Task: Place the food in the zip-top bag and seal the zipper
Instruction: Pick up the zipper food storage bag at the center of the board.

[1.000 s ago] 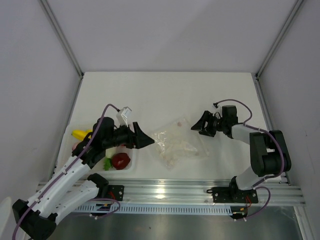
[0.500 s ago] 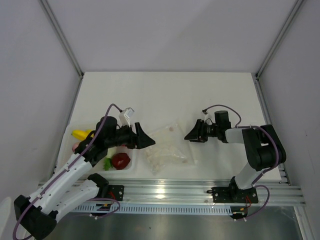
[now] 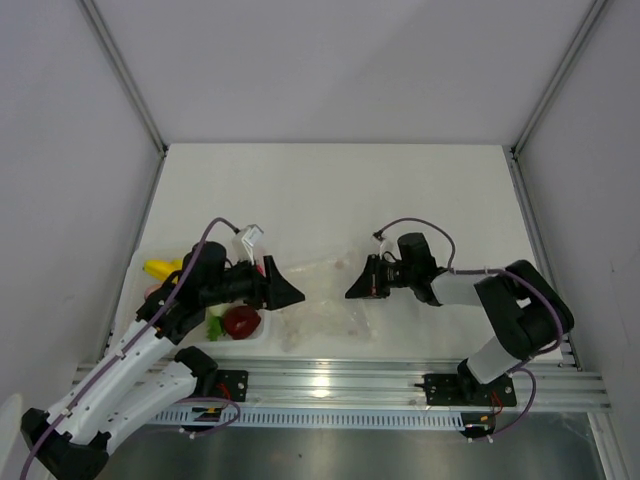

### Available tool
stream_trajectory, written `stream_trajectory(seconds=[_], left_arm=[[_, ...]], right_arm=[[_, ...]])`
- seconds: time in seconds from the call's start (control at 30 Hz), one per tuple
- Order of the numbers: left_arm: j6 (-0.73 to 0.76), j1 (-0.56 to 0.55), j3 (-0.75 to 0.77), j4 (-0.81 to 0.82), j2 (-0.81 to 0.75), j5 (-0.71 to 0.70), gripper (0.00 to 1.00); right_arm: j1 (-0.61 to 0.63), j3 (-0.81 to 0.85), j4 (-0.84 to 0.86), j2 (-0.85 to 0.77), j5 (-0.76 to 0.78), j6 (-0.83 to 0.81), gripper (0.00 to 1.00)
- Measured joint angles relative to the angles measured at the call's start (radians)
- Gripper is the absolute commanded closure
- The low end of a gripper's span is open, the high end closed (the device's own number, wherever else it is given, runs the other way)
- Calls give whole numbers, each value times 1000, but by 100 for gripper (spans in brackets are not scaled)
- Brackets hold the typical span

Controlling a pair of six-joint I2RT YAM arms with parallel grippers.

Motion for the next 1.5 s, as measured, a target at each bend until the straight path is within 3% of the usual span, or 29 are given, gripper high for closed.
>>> stream_trajectory(seconds=[0.2, 0.37, 0.63, 0.8, 0.97, 1.33, 1.5], left_arm=[[0, -4, 40, -119, -41, -32, 24], [-1, -5, 105, -177, -87, -105, 24], [-56, -28, 73, -157, -75, -145, 27], [-111, -69, -52, -113, -146, -166, 29], [-126, -78, -115, -109, -191, -175, 28], [-116, -87, -113, -77, -150, -173, 23], [-104, -89, -64, -106, -126, -189, 22]], right_arm=[[121, 9, -100, -235, 181, 27, 100], [164, 87, -299, -458, 360, -6, 100], [254, 277, -634, -607, 647, -135, 100], [379, 365, -840, -617, 893, -207, 100], [512, 383, -930, -599, 1078, -220, 100], [705, 428, -907, -309, 1221, -111, 100], [782, 472, -867, -301, 1263, -109, 100]])
